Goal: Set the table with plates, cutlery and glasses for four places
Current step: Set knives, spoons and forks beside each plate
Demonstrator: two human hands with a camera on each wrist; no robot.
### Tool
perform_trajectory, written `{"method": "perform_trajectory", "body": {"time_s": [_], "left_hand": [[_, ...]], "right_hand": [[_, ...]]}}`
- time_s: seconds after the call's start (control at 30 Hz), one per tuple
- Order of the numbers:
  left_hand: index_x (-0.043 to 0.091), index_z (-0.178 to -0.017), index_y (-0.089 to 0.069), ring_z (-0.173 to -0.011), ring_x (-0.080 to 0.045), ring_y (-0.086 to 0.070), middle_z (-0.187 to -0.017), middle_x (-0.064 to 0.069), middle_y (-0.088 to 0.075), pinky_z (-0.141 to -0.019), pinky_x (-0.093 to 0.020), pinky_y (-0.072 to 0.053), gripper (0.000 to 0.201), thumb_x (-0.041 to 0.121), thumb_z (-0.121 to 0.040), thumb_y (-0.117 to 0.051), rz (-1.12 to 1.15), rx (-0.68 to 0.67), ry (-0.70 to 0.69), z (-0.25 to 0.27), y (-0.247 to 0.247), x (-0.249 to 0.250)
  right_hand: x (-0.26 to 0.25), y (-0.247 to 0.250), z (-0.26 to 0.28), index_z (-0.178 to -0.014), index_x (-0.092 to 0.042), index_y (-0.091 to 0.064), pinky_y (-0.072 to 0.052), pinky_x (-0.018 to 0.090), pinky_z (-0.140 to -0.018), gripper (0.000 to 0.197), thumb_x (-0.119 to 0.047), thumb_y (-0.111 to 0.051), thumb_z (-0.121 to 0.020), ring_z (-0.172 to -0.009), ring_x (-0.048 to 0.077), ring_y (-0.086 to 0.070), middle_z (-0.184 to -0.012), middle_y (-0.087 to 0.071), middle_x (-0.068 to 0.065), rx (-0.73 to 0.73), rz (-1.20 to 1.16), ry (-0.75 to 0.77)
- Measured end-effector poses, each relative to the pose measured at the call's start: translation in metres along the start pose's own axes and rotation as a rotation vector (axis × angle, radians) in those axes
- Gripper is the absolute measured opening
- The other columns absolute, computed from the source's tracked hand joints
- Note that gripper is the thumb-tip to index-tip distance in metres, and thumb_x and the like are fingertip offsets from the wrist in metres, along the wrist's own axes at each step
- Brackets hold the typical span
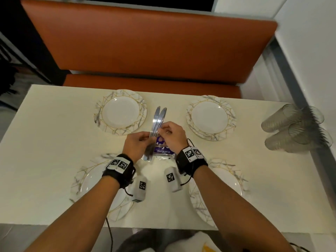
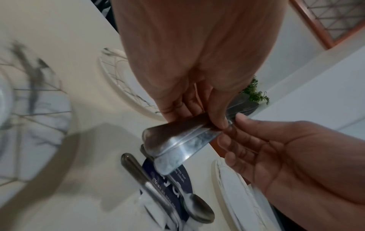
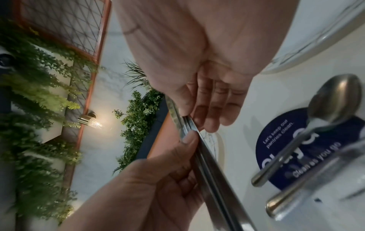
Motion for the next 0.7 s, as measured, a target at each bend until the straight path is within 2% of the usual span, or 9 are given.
{"method": "perform_trajectory", "body": {"time_s": [0.07, 0.17, 0.27, 0.37, 0.43, 0.5, 0.63, 0.7], "left_hand": [[0.014, -0.097, -0.081, -0.071, -0.016, -0.073, -0.081, 0.000, -0.079, -0.083, -0.041, -0.060, 0.010, 0.016, -0.088, -0.079, 0.056, -0.001, 0.010, 0.017, 0.008, -0.005], [0.012, -0.094, -0.081, -0.091, -0.032, -0.075, -0.088, -0.006, -0.080, -0.092, -0.045, -0.060, 0.009, 0.015, -0.085, -0.082, 0.105, 0.003, 0.018, 0.040, 0.021, -0.015], [0.016, -0.090, -0.081, -0.088, -0.026, -0.075, -0.085, -0.003, -0.080, -0.092, -0.042, -0.060, 0.007, 0.014, -0.084, -0.083, 0.124, 0.008, 0.045, 0.059, 0.038, -0.031], [0.015, -0.094, -0.081, -0.082, -0.024, -0.073, -0.084, -0.003, -0.079, -0.087, -0.041, -0.060, 0.009, 0.015, -0.085, -0.081, 0.118, 0.014, 0.083, 0.075, 0.057, -0.053], [0.014, -0.093, -0.081, -0.072, -0.026, -0.069, -0.077, -0.005, -0.077, -0.072, -0.037, -0.058, 0.010, 0.019, -0.085, -0.082, 0.100, 0.010, 0.099, 0.085, 0.070, -0.064], [0.013, -0.091, -0.080, -0.062, -0.027, -0.065, -0.073, -0.009, -0.075, -0.060, -0.033, -0.052, 0.011, 0.021, -0.084, -0.083, 0.088, 0.017, 0.118, 0.092, 0.080, -0.073], [0.011, -0.088, -0.078, -0.051, -0.031, -0.061, -0.072, -0.019, -0.072, -0.055, -0.035, -0.048, 0.012, 0.022, -0.086, -0.080, 0.072, -0.009, 0.134, 0.108, 0.100, -0.087], [0.011, -0.087, -0.078, -0.051, -0.030, -0.062, -0.072, -0.018, -0.072, -0.059, -0.036, -0.048, 0.013, 0.024, -0.086, -0.080, 0.056, -0.009, 0.131, 0.113, 0.107, -0.091]], "right_hand": [[0.002, -0.010, 0.015, -0.091, -0.021, -0.069, -0.063, 0.035, -0.066, 0.003, -0.019, -0.072, -0.091, -0.071, 0.018, -0.073, -0.084, -0.075, 0.001, 0.025, -0.027, -0.008], [0.008, -0.023, 0.036, -0.090, -0.014, -0.067, -0.063, 0.038, -0.062, 0.006, -0.010, -0.067, -0.095, -0.061, 0.021, -0.071, -0.079, -0.074, 0.011, 0.029, -0.122, -0.043], [0.021, -0.033, 0.058, -0.100, -0.002, -0.067, -0.056, 0.030, -0.053, 0.008, -0.009, -0.064, -0.097, -0.053, 0.013, -0.066, -0.079, -0.071, 0.014, 0.041, -0.111, -0.090], [0.043, -0.043, 0.086, -0.096, -0.005, -0.068, -0.049, 0.018, -0.047, 0.009, -0.010, -0.061, -0.097, -0.049, 0.008, -0.062, -0.075, -0.070, 0.009, 0.036, 0.028, -0.170], [0.060, -0.051, 0.104, -0.092, -0.010, -0.070, -0.052, 0.019, -0.050, 0.009, -0.011, -0.062, -0.096, -0.056, 0.012, -0.065, -0.080, -0.072, 0.007, 0.046, 0.107, -0.200], [0.076, -0.058, 0.114, -0.091, -0.011, -0.072, -0.060, 0.027, -0.058, 0.007, -0.013, -0.066, -0.094, -0.061, 0.017, -0.068, -0.083, -0.074, 0.007, 0.049, 0.175, -0.234], [0.099, -0.079, 0.130, -0.085, -0.010, -0.071, -0.064, 0.041, -0.069, 0.007, -0.006, -0.068, -0.090, -0.069, 0.025, -0.073, -0.084, -0.076, 0.008, 0.050, 0.185, -0.326], [0.104, -0.085, 0.133, -0.076, -0.013, -0.069, -0.064, 0.040, -0.076, 0.014, -0.007, -0.070, -0.089, -0.076, 0.027, -0.074, -0.083, -0.076, 0.005, 0.006, 0.240, -0.358]]}}
Point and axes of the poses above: each hand's wrist, its own z-axis away from the middle knuckle, its own y-axis out of the back of the hand, x = y × z, the point moved 4 cm from there along -z, towards the middle knuckle
